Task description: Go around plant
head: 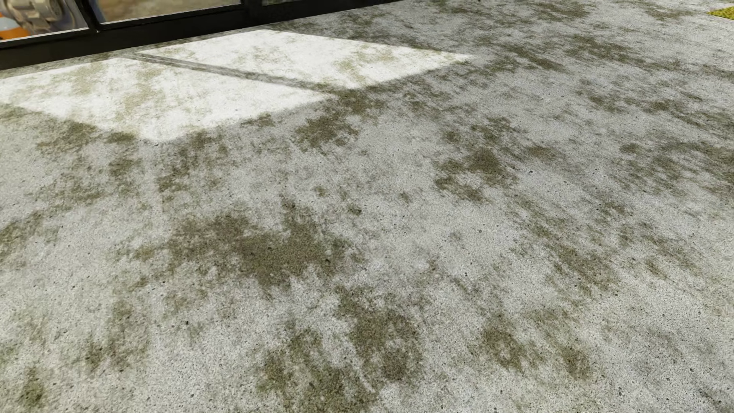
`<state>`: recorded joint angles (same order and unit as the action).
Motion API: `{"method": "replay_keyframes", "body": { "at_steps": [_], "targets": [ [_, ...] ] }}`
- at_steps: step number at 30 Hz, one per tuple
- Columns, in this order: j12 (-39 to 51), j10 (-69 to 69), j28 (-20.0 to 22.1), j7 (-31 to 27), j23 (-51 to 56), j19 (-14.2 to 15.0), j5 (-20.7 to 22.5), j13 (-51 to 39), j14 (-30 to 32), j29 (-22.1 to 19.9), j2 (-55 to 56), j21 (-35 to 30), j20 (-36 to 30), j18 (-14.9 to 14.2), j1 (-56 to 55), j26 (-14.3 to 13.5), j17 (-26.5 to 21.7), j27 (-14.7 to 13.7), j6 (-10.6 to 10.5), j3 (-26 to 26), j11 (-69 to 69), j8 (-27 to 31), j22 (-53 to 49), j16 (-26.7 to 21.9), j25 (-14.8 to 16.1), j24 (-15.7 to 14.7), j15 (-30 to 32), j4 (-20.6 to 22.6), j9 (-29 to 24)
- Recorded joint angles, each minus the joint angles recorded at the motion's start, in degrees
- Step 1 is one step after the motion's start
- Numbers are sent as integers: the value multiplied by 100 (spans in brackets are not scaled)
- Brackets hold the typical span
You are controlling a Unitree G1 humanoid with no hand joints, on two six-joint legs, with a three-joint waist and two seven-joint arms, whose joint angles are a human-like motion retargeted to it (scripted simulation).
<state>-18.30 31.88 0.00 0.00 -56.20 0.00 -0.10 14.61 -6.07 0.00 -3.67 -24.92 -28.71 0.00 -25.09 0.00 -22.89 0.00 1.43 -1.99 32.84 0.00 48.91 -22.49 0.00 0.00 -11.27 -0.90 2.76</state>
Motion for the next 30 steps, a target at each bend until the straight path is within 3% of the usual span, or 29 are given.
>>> {"method": "replay_keyframes", "body": {
  "at_steps": [2, 4, 5, 8, 11, 14, 20, 23, 25, 28, 29, 30],
  "targets": [
    [-46, 230, 0, 0, -551, 0, -131, 272, 115, 0, 262, 122, -399, 0, 61, 0, 7, 0, 54, 274, 534, 0, 314, 171, 0, 0, 1113, 122, 82],
    [-107, -16, 0, 0, -649, 0, -298, 468, -29, 0, 1162, 73, -695, 0, 435, 0, -33, 0, 142, 435, 1974, 0, 341, 213, 0, 0, 2146, 198, 139],
    [-166, -157, 0, 0, -546, 0, -375, 503, -100, 0, 1721, 22, -718, 0, 647, 0, -62, 0, 195, 529, 2986, 0, 206, 170, 0, 0, 1918, 223, 127],
    [-180, -346, 0, 0, -18, 0, -470, 429, -322, 0, 2984, 53, -723, 0, 1225, 0, -67, 0, 178, 1016, 5802, 0, -29, -92, 0, 0, 69, 195, -42],
    [78, -453, 0, 0, 435, 0, -440, 303, -650, 0, 3754, 304, -723, 0, 1775, 0, 48, 0, -2, 1410, 4903, 0, 359, -342, 0, 0, -212, 57, -140],
    [239, -435, 0, 0, 796, 0, -483, 201, -925, 0, 4169, 362, -384, 0, 2131, 0, 130, 0, -191, 1570, 5488, 0, 535, -592, 0, 0, -168, 7, -161],
    [627, -441, 0, 0, 621, 0, -582, 52, -1766, 0, 3778, 246, 108, 0, 2893, 0, 53, 0, -405, 1558, 520, 0, 470, -796, 0, 0, 804, 181, -148],
    [733, -385, 0, 0, 128, 0, -629, 17, -1801, 0, 3516, 148, 239, 0, 3069, 0, -13, 0, -484, 1622, -536, 0, 259, -679, 0, 0, 824, 188, -14],
    [675, -316, 0, 0, -285, 0, -517, 6, -1245, 0, 3391, -26, 356, 0, 3272, 0, -68, 0, -636, 1554, -282, 0, 15, -464, 0, 0, 1230, 43, -16],
    [390, 458, 0, 0, -528, 0, -187, -51, 1349, 0, 3008, -113, 291, 0, 3054, 0, -163, 0, -843, 1343, -111, 0, -329, -66, 0, 0, 1084, -215, 44],
    [311, 1017, 0, 0, -389, 0, -140, -53, 2034, 0, 2792, -40, 135, 0, 2761, 0, -187, 0, -817, 1307, -178, 0, -491, -31, 0, 0, 954, -306, 102],
    [267, 1658, 0, 0, -143, 0, -114, -50, 2241, 0, 2570, 25, -9, 0, 2426, 0, -217, 0, -772, 1275, -216, 0, -667, -48, 0, 0, 823, -384, 135]
  ]
}}
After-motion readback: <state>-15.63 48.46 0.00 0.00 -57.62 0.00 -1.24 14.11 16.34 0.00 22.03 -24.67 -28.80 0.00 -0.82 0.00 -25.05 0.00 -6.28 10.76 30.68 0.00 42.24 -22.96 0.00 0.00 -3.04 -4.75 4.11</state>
